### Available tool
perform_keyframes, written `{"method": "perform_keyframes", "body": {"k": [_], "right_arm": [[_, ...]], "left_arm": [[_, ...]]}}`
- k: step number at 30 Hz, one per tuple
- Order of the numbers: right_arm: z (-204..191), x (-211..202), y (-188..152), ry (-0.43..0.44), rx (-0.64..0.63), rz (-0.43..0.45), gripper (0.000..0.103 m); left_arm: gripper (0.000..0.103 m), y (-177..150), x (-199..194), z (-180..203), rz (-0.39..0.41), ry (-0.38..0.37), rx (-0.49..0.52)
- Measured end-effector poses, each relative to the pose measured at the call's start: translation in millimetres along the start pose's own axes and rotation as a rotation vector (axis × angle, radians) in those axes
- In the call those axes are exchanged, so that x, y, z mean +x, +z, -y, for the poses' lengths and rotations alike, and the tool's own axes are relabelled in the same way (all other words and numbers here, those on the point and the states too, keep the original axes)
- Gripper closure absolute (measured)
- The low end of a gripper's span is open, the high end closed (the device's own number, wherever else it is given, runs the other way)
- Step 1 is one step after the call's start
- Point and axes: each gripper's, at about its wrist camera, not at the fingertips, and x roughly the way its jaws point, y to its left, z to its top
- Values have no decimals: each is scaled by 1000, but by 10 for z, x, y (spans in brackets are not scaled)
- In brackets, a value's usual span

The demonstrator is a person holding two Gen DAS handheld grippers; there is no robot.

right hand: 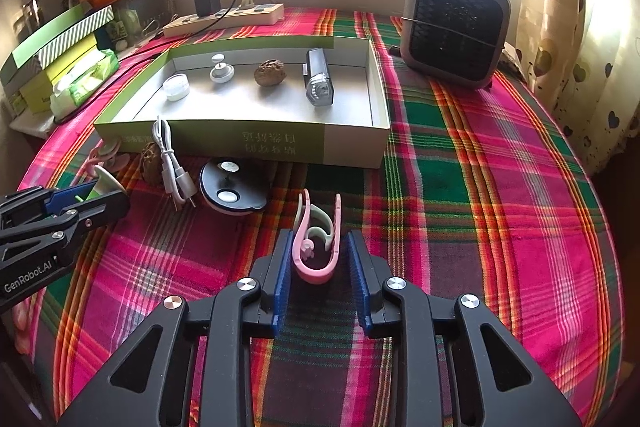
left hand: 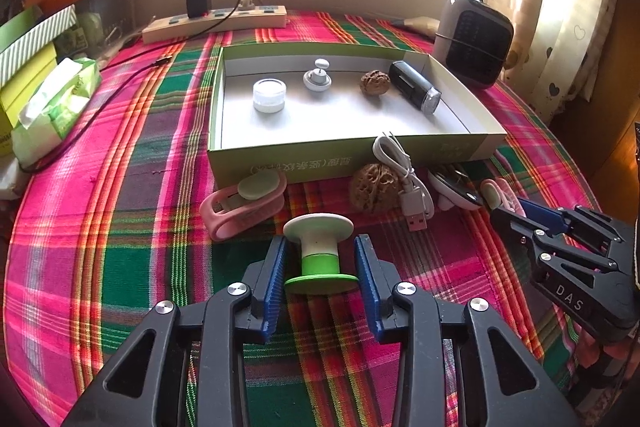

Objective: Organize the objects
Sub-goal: 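Close the right gripper on the pink ear hook while the left gripper grasps the green spool, then carry the pink hook with the right gripper while the left gripper carries the spool into the tray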

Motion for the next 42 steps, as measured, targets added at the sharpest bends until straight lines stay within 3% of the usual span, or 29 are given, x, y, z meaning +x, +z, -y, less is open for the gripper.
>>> {"method": "perform_keyframes", "body": {"k": [9,42], "right_arm": [[-19,-2,2,8,-7,1,79],[-32,-156,77,49,-1,50,80]], "left_arm": [[71,-7,-5,-2,1,0,1],[71,94,-186,18,42,-19,3]]}}
